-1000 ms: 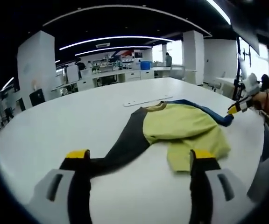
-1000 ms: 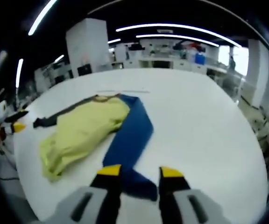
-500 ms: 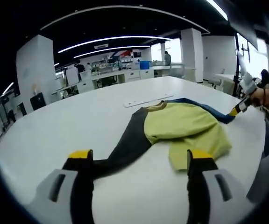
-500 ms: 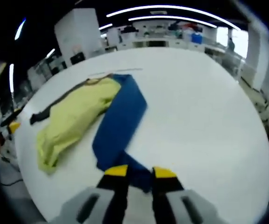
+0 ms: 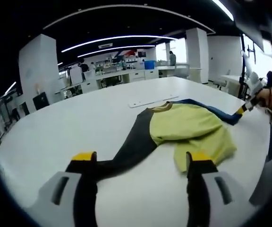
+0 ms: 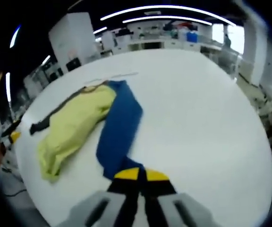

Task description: Fold the garment on the visible template until the final outline fits inside the template.

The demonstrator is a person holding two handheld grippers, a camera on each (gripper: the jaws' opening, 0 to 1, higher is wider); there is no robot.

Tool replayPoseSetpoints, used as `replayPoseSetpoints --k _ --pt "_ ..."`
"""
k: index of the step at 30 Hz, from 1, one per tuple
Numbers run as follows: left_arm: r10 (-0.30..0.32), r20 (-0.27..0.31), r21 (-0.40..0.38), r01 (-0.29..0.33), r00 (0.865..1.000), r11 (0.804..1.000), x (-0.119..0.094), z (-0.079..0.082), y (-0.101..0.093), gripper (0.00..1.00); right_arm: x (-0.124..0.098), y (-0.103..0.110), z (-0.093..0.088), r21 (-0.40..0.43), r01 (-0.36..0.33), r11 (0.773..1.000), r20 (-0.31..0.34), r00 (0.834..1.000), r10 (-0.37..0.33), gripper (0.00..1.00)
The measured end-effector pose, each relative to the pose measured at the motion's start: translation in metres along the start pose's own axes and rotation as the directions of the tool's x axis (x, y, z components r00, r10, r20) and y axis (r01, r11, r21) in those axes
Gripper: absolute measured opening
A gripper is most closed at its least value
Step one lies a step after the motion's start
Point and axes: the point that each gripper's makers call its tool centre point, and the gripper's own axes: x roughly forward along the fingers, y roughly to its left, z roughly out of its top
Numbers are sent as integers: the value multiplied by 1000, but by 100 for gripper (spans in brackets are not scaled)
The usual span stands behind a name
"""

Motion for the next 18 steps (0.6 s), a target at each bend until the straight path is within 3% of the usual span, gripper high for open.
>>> replayPoseSetpoints --k 6,11,13,16,18 --pt "-8 3 0 8 1000 1000 2 1 0 73 -15 -27 25 14 79 997 88 993 -80 0" --pt "-19 7 -3 19 1000 1000 2 2 -2 73 -28 -50 42 16 159 987 154 975 -160 0" --pt "-21 5 -5 21 1000 1000 2 1 -3 73 -35 -58 50 11 200 980 192 961 -198 0" --pt "-30 7 -31 30 1000 999 1 0 -3 73 -43 -75 61 -17 292 956 262 924 -278 0" --pt "-32 10 -38 33 999 999 1 0 -4 74 -43 -82 62 -14 319 948 290 908 -301 0"
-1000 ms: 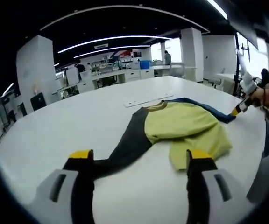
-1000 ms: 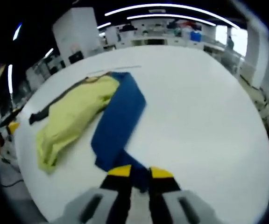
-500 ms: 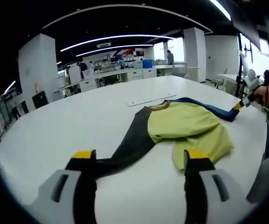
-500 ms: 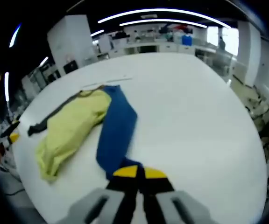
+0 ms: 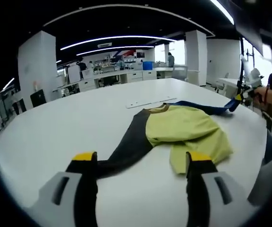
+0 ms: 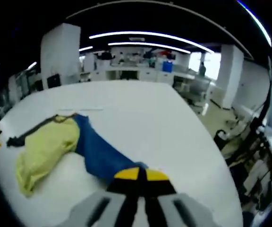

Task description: Fold the garment on the visible template until the final outline fits inside the template.

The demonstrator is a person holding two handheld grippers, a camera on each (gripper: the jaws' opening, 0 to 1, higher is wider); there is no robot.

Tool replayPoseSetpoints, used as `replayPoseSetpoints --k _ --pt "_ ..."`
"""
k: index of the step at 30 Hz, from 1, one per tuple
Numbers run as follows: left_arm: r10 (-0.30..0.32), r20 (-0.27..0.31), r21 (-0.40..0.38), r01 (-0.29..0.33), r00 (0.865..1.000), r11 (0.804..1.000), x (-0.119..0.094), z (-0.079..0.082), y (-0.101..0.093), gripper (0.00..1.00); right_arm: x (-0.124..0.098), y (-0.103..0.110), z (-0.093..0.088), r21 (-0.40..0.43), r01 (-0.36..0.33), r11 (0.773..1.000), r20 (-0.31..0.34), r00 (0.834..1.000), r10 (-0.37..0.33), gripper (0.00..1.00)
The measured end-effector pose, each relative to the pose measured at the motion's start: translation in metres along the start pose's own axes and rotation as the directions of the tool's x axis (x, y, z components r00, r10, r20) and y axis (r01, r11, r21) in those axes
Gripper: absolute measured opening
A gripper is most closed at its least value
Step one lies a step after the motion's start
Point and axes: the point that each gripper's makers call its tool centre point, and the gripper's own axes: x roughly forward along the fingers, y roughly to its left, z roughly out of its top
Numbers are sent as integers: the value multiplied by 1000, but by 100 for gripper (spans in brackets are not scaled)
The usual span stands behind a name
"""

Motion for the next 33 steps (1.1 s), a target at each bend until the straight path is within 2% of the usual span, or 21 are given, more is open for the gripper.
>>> replayPoseSetpoints --k 3,5,11,15,26,33 --pt "5 -2 5 -5 1000 1000 -1 0 2 73 3 -2 -10 24 15 1000 -8 1000 -15 0" --pt "6 -1 3 -6 1000 1000 -2 0 3 73 5 0 -24 24 22 999 -50 999 -20 0" --pt "11 -1 8 -11 1000 1000 -4 1 2 73 16 17 -71 66 -26 997 -160 986 36 0" --pt "11 2 16 -11 1000 1000 -5 3 1 73 20 24 -83 69 -54 996 -183 981 66 0" --pt "16 1 7 -16 1000 1000 -4 0 0 73 16 23 -89 83 -69 994 -212 974 85 3" --pt "20 9 1 -20 1000 1000 -5 3 0 73 2 28 -82 120 -95 988 -206 971 118 13"
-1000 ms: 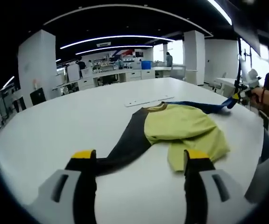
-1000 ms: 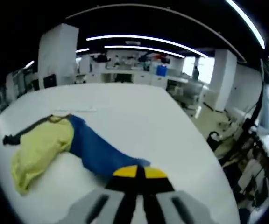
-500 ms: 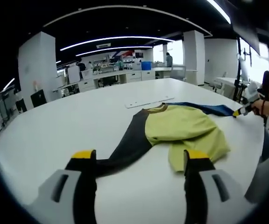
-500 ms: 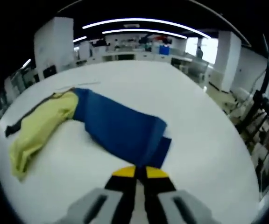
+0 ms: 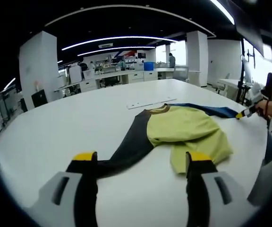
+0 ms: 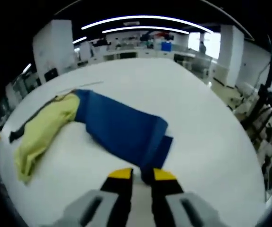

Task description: Fold the garment on the visible template until the final outline fits inside the template.

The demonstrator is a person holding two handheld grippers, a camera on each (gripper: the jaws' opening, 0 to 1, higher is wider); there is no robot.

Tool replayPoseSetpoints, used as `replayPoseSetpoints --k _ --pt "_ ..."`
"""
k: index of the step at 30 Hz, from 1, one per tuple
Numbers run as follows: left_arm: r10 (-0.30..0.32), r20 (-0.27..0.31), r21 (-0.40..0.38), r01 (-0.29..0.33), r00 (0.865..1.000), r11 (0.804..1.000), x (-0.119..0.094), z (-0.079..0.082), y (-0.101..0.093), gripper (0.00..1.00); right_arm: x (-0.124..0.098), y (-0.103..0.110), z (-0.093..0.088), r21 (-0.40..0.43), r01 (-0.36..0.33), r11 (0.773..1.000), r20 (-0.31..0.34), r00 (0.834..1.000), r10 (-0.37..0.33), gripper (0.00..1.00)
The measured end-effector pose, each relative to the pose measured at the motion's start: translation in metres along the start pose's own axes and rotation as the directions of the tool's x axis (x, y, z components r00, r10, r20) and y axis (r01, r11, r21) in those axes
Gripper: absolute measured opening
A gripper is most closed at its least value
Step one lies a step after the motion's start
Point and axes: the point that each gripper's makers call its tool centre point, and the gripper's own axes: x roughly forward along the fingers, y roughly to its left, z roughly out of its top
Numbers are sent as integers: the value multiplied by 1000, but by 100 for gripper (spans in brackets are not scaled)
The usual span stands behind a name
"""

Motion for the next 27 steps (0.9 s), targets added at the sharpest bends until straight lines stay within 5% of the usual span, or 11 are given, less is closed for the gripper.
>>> replayPoseSetpoints --k 7,11,17,27 --pt "9 3 -2 -9 1000 1000 -1 1 3 73 -19 -6 17 56 -18 998 57 998 14 16" --pt "6 -1 0 -6 1000 1000 0 -1 2 73 -21 -21 22 52 32 998 77 996 -36 12" --pt "-3 0 2 3 1000 1000 0 1 -2 73 -9 -34 16 7 69 998 41 997 -69 12" --pt "7 -22 2 -7 1000 1000 -5 -6 2 70 16 -23 6 -27 53 998 -17 998 -54 10"
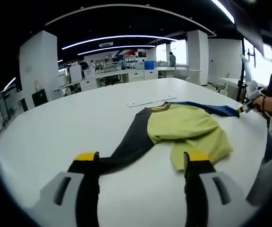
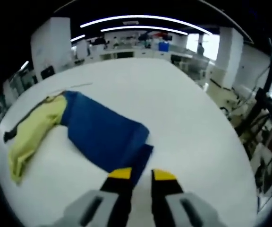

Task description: Fold the garment on the visible template until the final outline fits inside the template.

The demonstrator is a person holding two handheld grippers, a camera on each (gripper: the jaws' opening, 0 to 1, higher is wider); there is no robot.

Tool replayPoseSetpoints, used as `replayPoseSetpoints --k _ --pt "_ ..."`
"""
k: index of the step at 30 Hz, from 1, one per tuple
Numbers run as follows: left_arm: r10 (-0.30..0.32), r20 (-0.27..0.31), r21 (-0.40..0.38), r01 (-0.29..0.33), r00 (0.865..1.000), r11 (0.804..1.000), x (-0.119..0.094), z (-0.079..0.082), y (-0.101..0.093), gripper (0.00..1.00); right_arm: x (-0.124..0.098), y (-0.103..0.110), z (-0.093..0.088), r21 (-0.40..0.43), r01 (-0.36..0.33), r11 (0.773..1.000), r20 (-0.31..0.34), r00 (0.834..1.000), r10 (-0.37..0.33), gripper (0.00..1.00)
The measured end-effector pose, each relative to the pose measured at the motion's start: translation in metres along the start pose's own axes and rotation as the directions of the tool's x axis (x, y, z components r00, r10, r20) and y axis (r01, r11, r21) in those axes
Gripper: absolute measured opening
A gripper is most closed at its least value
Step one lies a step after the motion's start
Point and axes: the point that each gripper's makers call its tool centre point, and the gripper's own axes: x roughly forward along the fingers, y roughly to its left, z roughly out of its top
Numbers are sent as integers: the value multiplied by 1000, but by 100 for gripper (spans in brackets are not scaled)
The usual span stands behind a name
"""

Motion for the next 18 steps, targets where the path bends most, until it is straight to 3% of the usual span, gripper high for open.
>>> replayPoseSetpoints --k 6,9,12,18 --pt "3 -14 25 -3 1000 1000 -2 1 3 68 7 3 2 4 -10 1000 0 1000 10 5" --pt "4 -13 27 -3 1000 1000 -2 2 6 68 10 -2 3 74 -15 997 9 1000 14 5" --pt "4 -9 16 -4 1000 1000 -3 2 6 67 12 -4 2 68 -22 997 2 1000 22 6" --pt "-8 -15 7 8 1000 1000 -4 -1 -4 66 13 -1 2 93 -40 995 4 999 40 0"
